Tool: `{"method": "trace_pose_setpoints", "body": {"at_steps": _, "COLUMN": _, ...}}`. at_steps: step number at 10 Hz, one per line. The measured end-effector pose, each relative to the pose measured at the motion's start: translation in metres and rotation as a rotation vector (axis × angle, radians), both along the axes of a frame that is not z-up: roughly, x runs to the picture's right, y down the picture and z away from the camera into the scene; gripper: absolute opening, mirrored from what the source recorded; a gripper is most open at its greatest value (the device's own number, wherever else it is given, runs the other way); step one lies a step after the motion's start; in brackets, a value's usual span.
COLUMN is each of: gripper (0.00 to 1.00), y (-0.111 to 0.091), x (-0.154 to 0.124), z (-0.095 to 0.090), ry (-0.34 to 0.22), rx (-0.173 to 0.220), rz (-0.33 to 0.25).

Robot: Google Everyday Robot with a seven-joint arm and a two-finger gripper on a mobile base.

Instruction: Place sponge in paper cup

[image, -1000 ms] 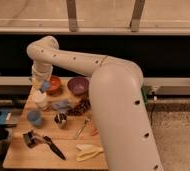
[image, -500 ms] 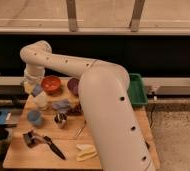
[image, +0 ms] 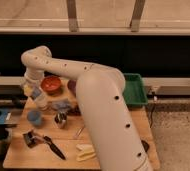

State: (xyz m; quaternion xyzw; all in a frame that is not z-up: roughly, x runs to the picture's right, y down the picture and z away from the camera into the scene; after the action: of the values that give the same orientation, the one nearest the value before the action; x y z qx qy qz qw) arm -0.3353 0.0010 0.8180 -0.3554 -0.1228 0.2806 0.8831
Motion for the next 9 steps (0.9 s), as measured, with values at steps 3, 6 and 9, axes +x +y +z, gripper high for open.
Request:
{"method": "trace_pose_setpoints", "body": {"at_steps": 3, "gripper": 0.37, "y": -0.001, "x": 0.008, "z": 0.010, "ry": -0.006, "rx": 0.006, "rz": 0.038}}
{"method": "trace_pose_setpoints", "body": {"at_steps": 6, "gripper": 0.37, "y": -0.004, "x": 0.009, "z": 0.016, "ry": -0.001, "rx": 0.027, "rz": 0.061}}
{"method": "trace_pose_setpoints", "body": {"at_steps": 9, "gripper": 0.37, "y": -0.005, "x": 0.005, "z": 0.020, "ry": -0.005, "rx": 0.036, "rz": 0.076}}
